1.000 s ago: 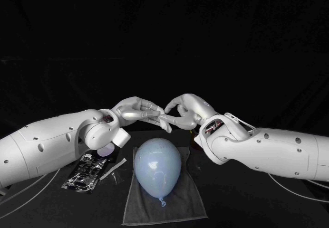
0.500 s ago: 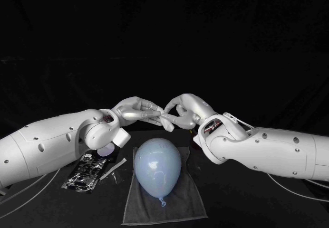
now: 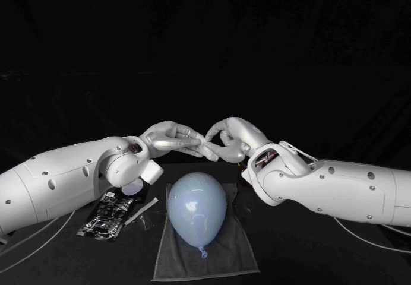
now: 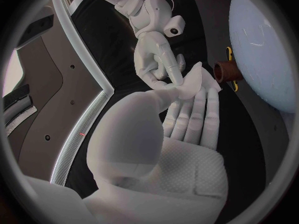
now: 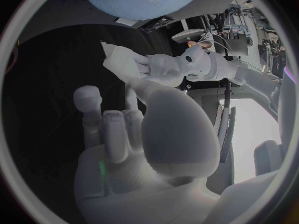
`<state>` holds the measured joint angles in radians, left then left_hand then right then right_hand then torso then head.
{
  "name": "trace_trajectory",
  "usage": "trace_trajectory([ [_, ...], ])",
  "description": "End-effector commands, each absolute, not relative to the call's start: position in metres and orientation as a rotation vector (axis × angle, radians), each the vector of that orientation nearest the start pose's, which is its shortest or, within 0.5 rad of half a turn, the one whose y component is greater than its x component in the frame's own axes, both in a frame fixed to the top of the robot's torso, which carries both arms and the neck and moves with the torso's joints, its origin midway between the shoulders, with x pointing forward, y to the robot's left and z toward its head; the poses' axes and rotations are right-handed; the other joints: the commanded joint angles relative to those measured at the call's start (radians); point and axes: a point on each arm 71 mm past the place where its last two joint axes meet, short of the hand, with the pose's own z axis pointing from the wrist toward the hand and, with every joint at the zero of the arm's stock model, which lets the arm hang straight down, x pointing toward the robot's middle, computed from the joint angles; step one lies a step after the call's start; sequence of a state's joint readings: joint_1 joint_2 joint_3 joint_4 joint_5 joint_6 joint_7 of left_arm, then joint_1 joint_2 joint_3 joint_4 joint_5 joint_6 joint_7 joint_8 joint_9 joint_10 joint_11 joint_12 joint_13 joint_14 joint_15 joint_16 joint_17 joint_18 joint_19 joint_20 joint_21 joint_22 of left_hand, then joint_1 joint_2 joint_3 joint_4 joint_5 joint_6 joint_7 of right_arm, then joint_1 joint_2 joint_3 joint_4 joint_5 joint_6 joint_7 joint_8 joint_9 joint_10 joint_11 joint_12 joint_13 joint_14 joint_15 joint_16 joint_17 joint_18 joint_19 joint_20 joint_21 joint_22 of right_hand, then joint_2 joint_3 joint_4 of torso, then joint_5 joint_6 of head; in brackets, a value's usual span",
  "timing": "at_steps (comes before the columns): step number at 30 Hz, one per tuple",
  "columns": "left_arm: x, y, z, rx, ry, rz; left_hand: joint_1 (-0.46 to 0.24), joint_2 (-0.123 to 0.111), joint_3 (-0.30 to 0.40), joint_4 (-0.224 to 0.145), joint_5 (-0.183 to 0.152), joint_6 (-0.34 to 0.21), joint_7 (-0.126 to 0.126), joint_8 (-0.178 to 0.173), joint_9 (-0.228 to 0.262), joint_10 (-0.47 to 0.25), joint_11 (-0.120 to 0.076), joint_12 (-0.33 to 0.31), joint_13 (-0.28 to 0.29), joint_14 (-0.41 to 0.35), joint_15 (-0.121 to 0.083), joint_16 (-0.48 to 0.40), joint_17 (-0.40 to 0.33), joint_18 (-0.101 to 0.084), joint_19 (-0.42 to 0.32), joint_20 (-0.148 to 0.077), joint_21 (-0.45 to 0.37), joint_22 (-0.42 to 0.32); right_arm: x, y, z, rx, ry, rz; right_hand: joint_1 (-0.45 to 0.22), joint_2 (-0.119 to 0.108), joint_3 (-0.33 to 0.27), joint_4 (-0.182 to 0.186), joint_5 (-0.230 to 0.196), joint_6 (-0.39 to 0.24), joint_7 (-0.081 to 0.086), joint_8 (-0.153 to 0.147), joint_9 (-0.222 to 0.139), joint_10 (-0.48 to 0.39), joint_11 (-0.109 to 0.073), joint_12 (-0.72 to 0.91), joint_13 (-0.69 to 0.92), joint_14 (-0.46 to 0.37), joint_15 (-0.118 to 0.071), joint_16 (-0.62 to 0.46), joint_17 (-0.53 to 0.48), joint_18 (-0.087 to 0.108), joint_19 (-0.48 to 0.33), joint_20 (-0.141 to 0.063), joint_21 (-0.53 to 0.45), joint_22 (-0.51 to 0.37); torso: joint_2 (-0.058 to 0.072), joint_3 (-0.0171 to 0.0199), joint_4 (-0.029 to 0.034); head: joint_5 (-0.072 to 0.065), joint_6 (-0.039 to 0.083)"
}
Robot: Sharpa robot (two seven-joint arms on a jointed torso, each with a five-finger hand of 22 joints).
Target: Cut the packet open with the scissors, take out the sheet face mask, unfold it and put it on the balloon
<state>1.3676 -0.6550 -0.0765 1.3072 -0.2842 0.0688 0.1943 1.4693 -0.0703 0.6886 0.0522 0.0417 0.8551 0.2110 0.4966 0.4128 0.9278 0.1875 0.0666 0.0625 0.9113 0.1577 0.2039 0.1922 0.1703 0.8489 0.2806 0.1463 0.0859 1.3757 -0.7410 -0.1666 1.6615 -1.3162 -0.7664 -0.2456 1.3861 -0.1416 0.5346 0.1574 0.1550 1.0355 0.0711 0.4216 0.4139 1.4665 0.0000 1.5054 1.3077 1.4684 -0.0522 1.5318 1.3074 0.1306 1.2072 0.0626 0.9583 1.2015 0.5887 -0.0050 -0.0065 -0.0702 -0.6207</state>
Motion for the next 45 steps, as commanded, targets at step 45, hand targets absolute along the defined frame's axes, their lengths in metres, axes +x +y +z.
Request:
trace_trajectory([
  [45,0.535,0.153,-0.129,-0.565,1.818,-1.581,0.003,-0.007,0.003,-0.009,0.006,0.008,-0.002,0.005,0.104,0.008,0.000,0.004,0.000,0.004,0.000,-0.007,-0.001,0.008,0.007,0.000,0.007,0.002,0.472,-0.152,-0.119,0.343,1.357,0.936,-0.045,0.020,0.125,-0.088,-0.103,-0.014,0.000,0.054,0.029,0.086,-0.004,0.028,0.221,0.080,-0.006,0.017,0.207,-0.001,0.017,-0.008,0.020,0.035,0.000,0.0000,-0.0002,-0.001,-0.004],
])
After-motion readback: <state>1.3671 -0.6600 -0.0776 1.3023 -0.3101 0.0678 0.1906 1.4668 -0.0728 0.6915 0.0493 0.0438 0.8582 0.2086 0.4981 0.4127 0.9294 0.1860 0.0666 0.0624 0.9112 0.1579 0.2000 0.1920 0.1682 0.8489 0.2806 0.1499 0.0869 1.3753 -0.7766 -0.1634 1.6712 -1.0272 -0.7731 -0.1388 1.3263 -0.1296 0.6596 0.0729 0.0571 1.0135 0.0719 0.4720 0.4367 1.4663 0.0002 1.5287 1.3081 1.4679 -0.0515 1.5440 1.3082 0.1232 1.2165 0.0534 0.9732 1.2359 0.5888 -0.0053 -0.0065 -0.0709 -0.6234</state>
